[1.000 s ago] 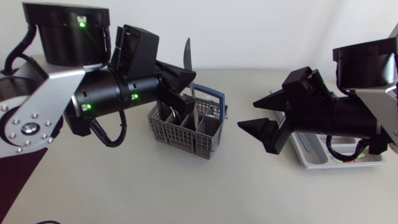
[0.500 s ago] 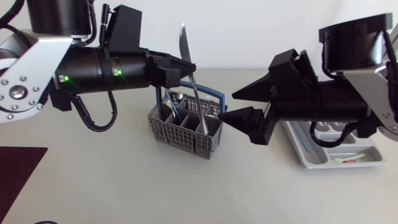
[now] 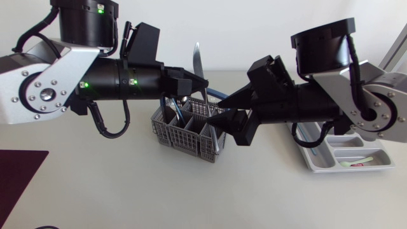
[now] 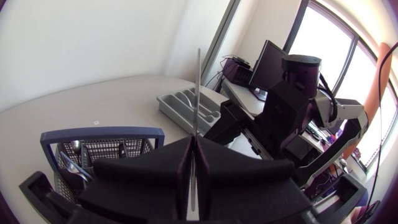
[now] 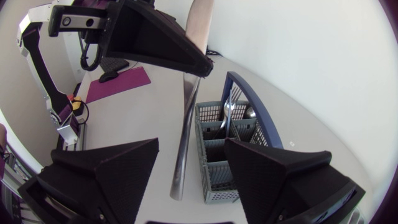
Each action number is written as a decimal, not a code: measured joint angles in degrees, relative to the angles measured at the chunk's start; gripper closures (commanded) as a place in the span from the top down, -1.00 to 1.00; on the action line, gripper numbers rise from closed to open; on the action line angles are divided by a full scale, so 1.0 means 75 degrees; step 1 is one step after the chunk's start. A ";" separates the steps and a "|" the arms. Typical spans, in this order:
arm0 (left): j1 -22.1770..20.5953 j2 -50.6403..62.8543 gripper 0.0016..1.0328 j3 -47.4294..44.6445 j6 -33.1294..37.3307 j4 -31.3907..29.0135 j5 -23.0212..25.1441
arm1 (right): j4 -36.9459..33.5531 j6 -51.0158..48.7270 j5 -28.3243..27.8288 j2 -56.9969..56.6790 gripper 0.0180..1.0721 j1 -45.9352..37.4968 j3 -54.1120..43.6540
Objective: Sort the cutlery from the basket into the organizer compartments.
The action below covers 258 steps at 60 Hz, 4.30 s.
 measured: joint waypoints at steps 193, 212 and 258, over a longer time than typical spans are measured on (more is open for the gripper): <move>0.3928 0.0003 0.16 -0.1527 0.2684 0.0428 -0.1078 | -0.0207 -0.1839 0.2413 0.6866 -0.89 -0.8344 0.4884; 0.3998 0.0393 0.16 -0.1670 0.2824 0.0699 -0.1081 | -0.0236 -0.1839 0.2652 0.7157 -0.20 -0.8355 0.5007; 0.3587 0.1970 -0.88 -0.1513 0.3013 0.1087 -0.1078 | -0.0189 -0.1151 0.2614 0.1792 -0.77 -0.4707 0.0530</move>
